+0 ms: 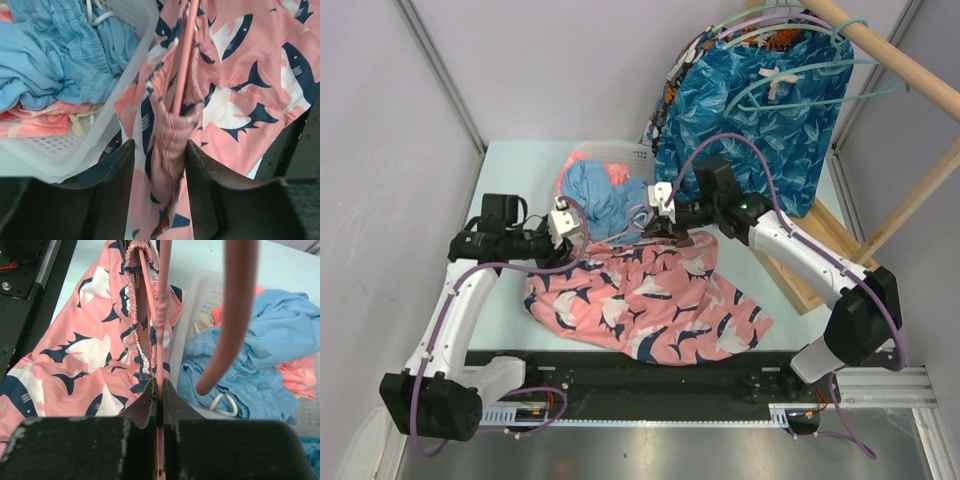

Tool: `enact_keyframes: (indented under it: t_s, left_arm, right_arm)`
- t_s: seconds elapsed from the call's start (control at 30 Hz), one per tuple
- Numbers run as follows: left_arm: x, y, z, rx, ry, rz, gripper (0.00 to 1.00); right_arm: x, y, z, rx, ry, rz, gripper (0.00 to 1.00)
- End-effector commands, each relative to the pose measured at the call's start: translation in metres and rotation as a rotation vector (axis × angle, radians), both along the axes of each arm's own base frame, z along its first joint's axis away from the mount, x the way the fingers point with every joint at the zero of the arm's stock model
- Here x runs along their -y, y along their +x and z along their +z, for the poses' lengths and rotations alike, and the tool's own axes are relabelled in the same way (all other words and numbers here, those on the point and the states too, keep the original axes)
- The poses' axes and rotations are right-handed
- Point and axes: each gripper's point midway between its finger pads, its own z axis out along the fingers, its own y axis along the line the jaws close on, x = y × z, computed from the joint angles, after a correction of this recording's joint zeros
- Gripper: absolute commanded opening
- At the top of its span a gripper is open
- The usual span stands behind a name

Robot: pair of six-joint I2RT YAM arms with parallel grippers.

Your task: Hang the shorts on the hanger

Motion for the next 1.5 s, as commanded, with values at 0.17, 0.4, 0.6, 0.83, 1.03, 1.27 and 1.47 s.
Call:
enact_keyframes:
  t_s: [0.17, 0.4, 0.6, 0.83, 1.03, 1.27, 1.47]
  left_arm:
    - [0.009, -0.009, 0.023, 0.056, -0.032, -0.059, 0.24]
    - [0.017, -0.021, 0.051, 0.042, -0.119, -0.041, 0.00]
    - [0.023, -0.014, 0.086, 0.022, -0.223, 0.060, 0.00]
    - [0.029, -0.004, 0.108, -0.025, -0.297, 0.125, 0.00]
    - [0.051, -0.007, 0.122, -0.123, -0.383, 0.121, 0.00]
    - [0.066, -0.015, 0.132, -0.140, -0.441, 0.088, 0.00]
    - [0.066, -0.018, 0.134, -0.129, -0.453, 0.100, 0.00]
  right_arm:
    - [-0.009, -0.021, 0.066, 0.115, 0.152, 0.046, 0.00]
    - [-0.005, -0.019, 0.091, 0.145, 0.198, -0.010, 0.00]
    - [0.009, -0.011, 0.108, 0.183, 0.201, -0.128, 0.52]
    - [0.044, -0.010, 0.139, 0.218, 0.220, -0.313, 0.84]
    - [0.029, -0.032, 0.149, 0.398, 0.186, -0.272, 0.72]
    - [-0.026, -0.034, 0.147, 0.734, 0.097, -0.268, 0.59]
    - [-0.044, -0.030, 0.147, 0.805, 0.096, -0.278, 0.57]
